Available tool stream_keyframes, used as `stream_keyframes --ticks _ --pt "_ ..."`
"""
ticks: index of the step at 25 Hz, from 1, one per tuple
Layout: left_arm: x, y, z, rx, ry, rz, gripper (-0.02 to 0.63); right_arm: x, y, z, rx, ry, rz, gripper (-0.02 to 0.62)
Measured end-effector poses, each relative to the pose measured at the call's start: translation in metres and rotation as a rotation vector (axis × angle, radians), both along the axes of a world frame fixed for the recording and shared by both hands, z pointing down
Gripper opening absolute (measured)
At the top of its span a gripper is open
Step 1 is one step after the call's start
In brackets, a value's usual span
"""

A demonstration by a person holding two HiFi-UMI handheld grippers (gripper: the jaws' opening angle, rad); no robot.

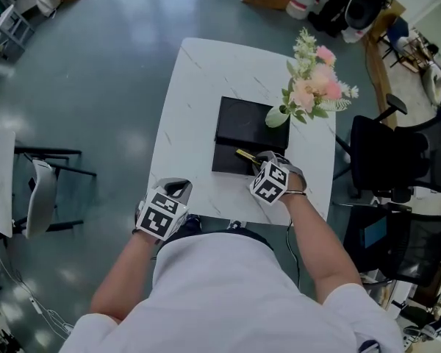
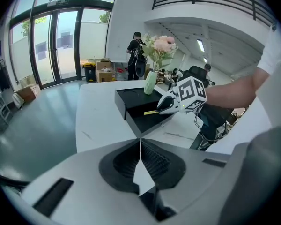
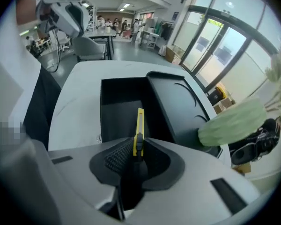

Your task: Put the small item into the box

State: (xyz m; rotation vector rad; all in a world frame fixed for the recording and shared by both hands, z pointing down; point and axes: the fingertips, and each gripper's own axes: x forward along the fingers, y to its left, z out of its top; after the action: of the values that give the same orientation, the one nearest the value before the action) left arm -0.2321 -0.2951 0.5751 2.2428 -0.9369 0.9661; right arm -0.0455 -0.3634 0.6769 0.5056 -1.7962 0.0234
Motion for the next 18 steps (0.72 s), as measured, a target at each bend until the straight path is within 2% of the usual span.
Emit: stream_keyframes --ticks 3,6,13,18 --pt "-0.005 -0.001 -0.005 0.012 0.002 -0.036 0.017 -0.007 -0.002 0.012 -0.009 0.045 -0.086 0.08" --pt "-0.008 0.002 -0.003 0.012 -0.005 -0.055 0.017 -0.008 -0.004 0.019 -0.024 0.056 -0.117 0.08" --pt "-0.009 0.013 -0.001 0.001 -0.027 -0.083 0.017 -0.01 -0.006 0.021 -0.03 0.021 -0.114 0.089" --pt "0.007 0.022 -0.004 0.0 -0.041 -0.067 0.017 -0.011 0.002 0.001 0.006 -0.029 -0.099 0.089"
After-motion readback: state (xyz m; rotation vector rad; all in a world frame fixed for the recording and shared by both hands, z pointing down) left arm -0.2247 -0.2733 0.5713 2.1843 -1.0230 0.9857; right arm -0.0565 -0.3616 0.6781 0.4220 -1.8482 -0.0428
